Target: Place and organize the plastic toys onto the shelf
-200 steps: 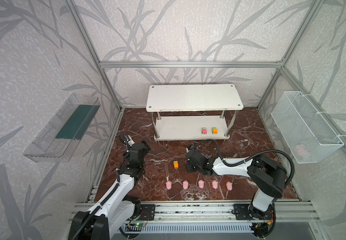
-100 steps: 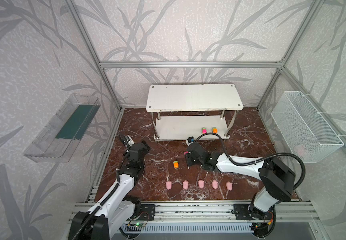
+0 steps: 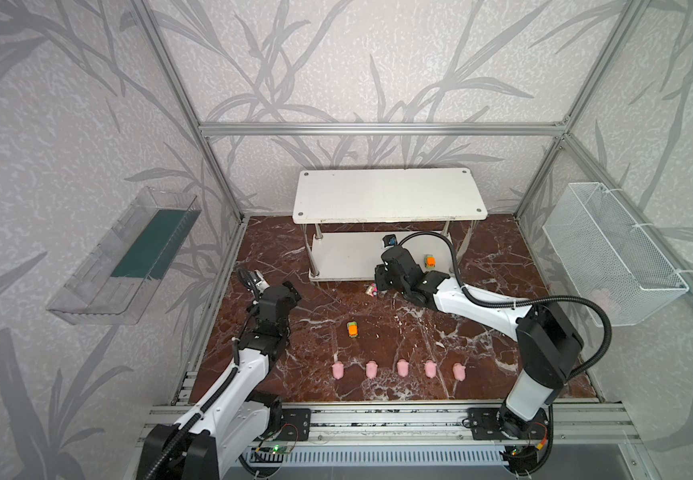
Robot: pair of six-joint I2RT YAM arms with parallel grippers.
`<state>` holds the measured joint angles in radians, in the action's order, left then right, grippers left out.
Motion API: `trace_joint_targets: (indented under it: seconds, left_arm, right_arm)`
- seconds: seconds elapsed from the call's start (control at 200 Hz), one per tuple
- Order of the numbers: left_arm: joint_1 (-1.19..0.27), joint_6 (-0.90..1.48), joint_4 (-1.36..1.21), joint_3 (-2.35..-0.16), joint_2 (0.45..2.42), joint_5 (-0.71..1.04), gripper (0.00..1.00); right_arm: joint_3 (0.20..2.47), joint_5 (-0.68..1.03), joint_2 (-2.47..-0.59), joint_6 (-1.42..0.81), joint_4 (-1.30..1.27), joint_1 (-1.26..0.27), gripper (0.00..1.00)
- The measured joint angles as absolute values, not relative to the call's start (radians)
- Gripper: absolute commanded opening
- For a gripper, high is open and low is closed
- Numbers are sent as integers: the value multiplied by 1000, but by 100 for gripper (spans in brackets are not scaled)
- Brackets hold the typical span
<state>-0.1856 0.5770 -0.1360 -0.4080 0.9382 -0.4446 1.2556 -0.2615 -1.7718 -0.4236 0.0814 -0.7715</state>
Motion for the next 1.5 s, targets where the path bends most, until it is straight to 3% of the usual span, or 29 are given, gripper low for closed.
trace_joint_targets:
  seconds: [0.46, 0.705, 1.015, 1.499]
  left_arm:
    - [-185, 578, -137, -408, 942, -445, 89]
    - [-185, 579, -143, -405, 953, -443, 89]
    - [-185, 578, -144, -403, 957, -443, 89]
    - [-185, 578, -142, -403, 969, -440, 89]
  right_arm:
    - [1170, -160, -1823, -437, 39, -745, 38]
    - [1136, -120, -1855, -456, -14, -778, 56]
    - [1137, -96, -1934, -460, -64, -790, 68]
    - [1103, -149, -1988, -417, -220, -790, 69]
